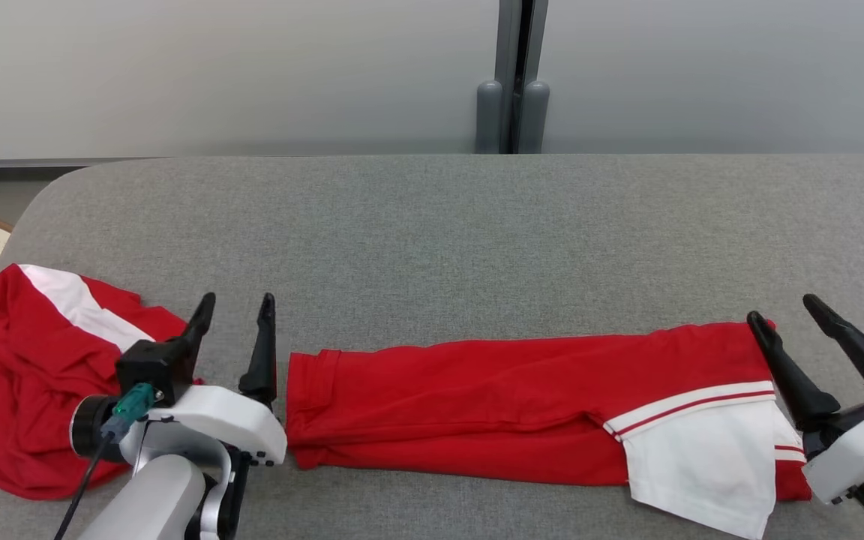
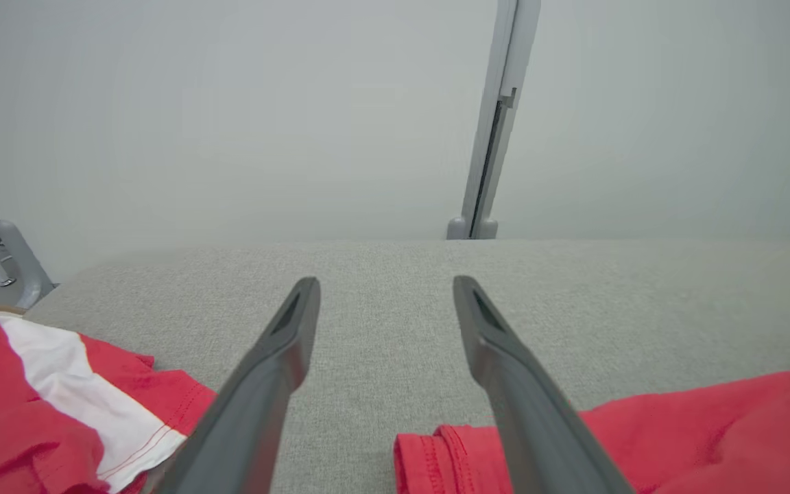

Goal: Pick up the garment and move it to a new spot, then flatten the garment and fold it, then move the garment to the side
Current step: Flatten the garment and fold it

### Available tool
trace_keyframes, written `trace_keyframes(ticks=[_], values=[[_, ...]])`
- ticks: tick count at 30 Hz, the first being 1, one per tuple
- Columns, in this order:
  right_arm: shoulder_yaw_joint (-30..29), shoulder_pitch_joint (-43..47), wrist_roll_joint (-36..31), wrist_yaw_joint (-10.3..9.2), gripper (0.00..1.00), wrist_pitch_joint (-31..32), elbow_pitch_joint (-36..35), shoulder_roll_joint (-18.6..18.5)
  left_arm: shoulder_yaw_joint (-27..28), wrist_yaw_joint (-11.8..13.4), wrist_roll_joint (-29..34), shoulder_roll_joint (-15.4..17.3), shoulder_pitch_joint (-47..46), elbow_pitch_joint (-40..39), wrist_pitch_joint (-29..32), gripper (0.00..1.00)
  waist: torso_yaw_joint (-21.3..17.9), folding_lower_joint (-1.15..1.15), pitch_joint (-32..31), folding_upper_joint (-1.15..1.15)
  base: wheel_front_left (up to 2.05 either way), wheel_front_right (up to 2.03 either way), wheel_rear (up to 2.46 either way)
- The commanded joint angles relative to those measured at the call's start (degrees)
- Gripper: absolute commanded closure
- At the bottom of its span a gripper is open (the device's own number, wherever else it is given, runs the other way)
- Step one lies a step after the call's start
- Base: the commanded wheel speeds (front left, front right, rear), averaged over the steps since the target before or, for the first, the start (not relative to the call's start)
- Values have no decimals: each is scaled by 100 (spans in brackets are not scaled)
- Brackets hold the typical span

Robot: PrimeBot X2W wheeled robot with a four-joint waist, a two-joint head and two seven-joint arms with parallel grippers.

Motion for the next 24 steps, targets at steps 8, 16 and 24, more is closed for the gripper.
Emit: trace_keyframes(ticks=[8,16,24], values=[[-48,-103,-1114,-1,0,-1655,789,650,1227,-73,503,-620,555,-769,-193,0,24,0,13,0,0,0,0],[-116,-250,-1722,-1,0,-2414,1706,1274,2257,-590,1927,-1368,1239,-938,-197,0,-14,0,123,0,0,0,0],[-375,-409,-1761,-1,0,-2372,2228,1356,2628,-990,2355,-1633,1219,-747,-198,0,-15,0,244,0,0,0,0]])
